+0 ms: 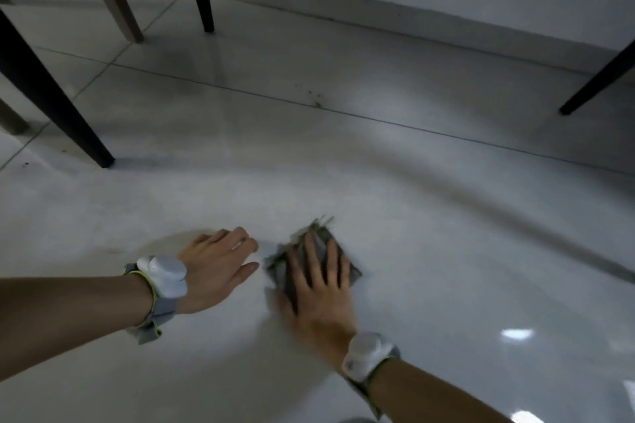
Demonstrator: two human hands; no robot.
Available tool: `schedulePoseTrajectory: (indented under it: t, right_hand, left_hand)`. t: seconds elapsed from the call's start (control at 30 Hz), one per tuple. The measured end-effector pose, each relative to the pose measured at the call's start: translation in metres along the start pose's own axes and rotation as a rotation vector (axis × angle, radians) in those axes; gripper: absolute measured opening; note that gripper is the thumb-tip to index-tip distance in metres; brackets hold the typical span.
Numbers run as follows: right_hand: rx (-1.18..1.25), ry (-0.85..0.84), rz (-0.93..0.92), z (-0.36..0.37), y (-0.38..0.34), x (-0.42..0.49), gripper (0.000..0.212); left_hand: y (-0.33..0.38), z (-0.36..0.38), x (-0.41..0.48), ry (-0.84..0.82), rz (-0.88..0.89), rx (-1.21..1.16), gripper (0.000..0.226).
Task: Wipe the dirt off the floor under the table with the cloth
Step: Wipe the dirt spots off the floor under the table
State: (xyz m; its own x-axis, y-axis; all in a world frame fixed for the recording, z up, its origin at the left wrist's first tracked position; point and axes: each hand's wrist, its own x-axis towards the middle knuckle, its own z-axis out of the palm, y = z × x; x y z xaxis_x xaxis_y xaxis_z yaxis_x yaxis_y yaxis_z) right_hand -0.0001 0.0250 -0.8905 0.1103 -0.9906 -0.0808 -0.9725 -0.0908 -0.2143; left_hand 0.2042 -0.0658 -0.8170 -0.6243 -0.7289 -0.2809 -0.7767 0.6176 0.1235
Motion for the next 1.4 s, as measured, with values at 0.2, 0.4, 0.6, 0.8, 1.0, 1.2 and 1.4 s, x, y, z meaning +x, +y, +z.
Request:
schedulePoseTrajectory:
  t: [0.2, 0.4, 0.6, 0.8, 1.0, 1.2, 1.4]
  right_hand:
    - [-0.021, -0.029, -0.472, 0.016, -0.078, -0.056, 0.068]
    - [-0.100, -0.116, -0.532, -0.004, -0.094, -0.068, 0.057]
    - [-0.036, 0.088, -0.517, -0.015, -0.092, -0.056, 0.029]
    - [0.445, -0.304, -0.144, -0.052, -0.072, -0.022, 0.024]
    - [1.702, -0.339, 0.617, -0.085, -0.045, 0.014, 0.022]
    - [0.749, 0.095, 0.490, -0.065, 0.017, 0.025, 0.037]
    - [0.178, 0.053, -0.238, -0.039, 0.015, 0.023, 0.043]
  left_hand:
    - [-0.009, 0.007, -0.021, -0.018, -0.042, 0.005, 0.086]
    - [-0.018, 0.013, -0.033, -0.057, -0.060, 0.034, 0.043]
    - [-0.015, 0.002, -0.030, -0.037, -0.119, -0.016, 0.034]
    - [-0.016, -0.012, -0.021, 0.006, -0.398, -0.477, 0.034]
    - [-0.029, -0.028, -0.016, -0.002, -0.708, -0.956, 0.036]
    - [-0.031, -0.021, -0.024, -0.013, -0.641, -0.562, 0.035]
    - [-0.031, -0.007, -0.034, -0.110, -0.582, -0.330, 0.025]
